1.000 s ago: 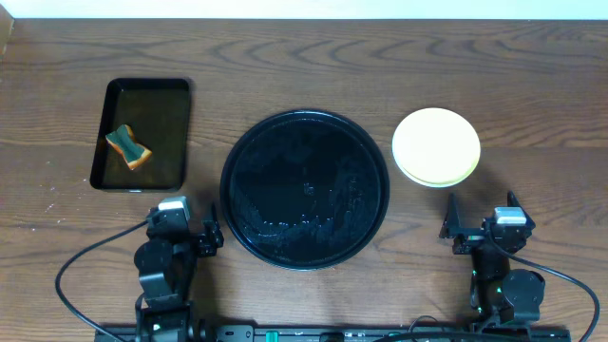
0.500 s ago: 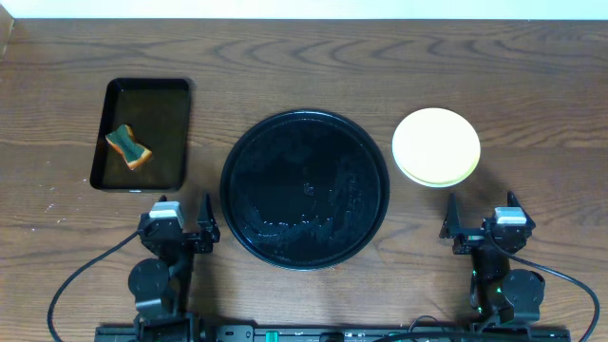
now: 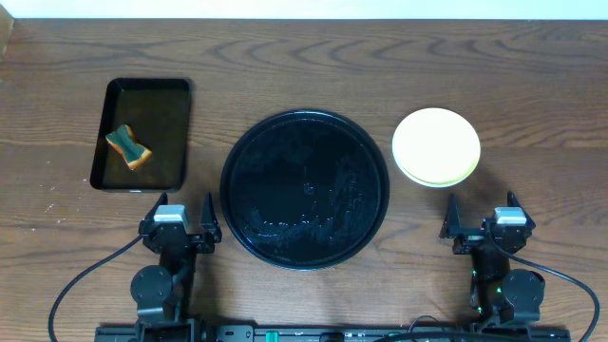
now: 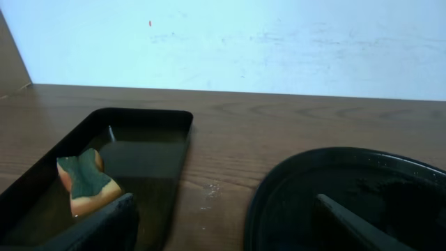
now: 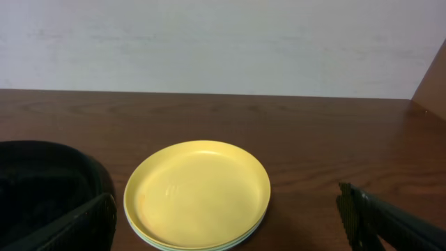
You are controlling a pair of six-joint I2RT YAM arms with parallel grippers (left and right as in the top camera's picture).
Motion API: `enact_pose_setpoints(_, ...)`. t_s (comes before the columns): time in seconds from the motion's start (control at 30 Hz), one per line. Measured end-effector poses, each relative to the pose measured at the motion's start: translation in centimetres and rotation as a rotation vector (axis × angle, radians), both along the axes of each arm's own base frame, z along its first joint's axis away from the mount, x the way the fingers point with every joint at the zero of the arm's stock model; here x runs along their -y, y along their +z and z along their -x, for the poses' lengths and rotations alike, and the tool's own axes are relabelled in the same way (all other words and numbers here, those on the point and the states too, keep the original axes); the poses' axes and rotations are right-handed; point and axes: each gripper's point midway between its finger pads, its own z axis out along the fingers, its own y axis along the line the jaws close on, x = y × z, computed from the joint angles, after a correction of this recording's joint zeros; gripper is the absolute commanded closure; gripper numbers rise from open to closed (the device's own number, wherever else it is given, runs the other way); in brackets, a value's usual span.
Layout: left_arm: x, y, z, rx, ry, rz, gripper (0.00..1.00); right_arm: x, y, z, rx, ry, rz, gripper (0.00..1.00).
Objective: Clean dirty plates on tray and stack at the side
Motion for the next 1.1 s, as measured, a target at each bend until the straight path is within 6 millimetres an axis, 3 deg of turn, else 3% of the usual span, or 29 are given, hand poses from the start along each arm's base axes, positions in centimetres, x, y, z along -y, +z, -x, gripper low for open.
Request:
enact_pose_setpoints(0.77, -0.45, -0.15, 0.01, -0.006, 0.035, 0.02, 0.21, 0.0, -0.01, 0.0, 0.0, 0.0, 0.0, 0.01)
enact_pose_setpoints(0.8, -0.46, -0.14, 0.01, -0.006, 0.035, 0.02, 0.02, 0.0, 0.0, 0.0, 0.0, 0.0, 0.0, 0.01)
enact_pose_setpoints(1.1, -0.51, -0.14, 0.01, -0.006, 0.038, 0.023, 0.02, 0.0, -0.01, 0.0, 0.0, 0.0, 0.0, 0.01)
